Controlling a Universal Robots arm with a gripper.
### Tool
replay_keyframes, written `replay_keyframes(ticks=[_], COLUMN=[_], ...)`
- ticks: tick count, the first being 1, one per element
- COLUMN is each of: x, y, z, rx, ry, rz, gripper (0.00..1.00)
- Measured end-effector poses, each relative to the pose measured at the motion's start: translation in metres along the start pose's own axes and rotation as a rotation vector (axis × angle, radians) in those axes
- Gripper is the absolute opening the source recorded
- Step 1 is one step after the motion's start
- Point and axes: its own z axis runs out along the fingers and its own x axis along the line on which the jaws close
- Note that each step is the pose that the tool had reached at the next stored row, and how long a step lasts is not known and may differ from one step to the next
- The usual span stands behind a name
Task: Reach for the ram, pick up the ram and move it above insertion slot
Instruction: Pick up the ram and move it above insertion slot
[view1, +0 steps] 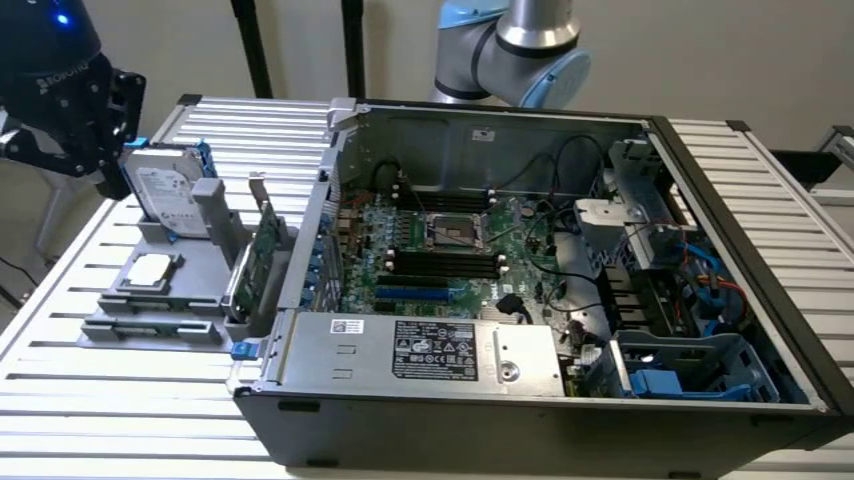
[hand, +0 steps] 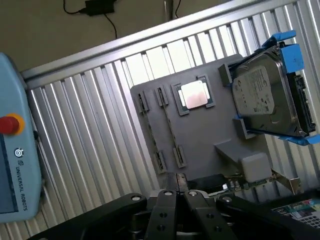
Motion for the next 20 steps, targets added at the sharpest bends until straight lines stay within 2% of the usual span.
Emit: replay_keyframes(ticks=[6, 11, 16, 20], x=[0.0, 0.0, 0.007, 0.009], y=[0.0, 0.0014, 0.005, 0.005], z=[0.0057, 0.0093, 0.0122, 0.0123], rx=[0.0023, 0.0036, 0.0041, 0.0042], ry=[-0.0081, -0.0104, -0.0147, -0.0148], rz=[-0.109, -0.187, -0.217, -0.219], gripper=[0.11, 0.11, 0.11, 0.11])
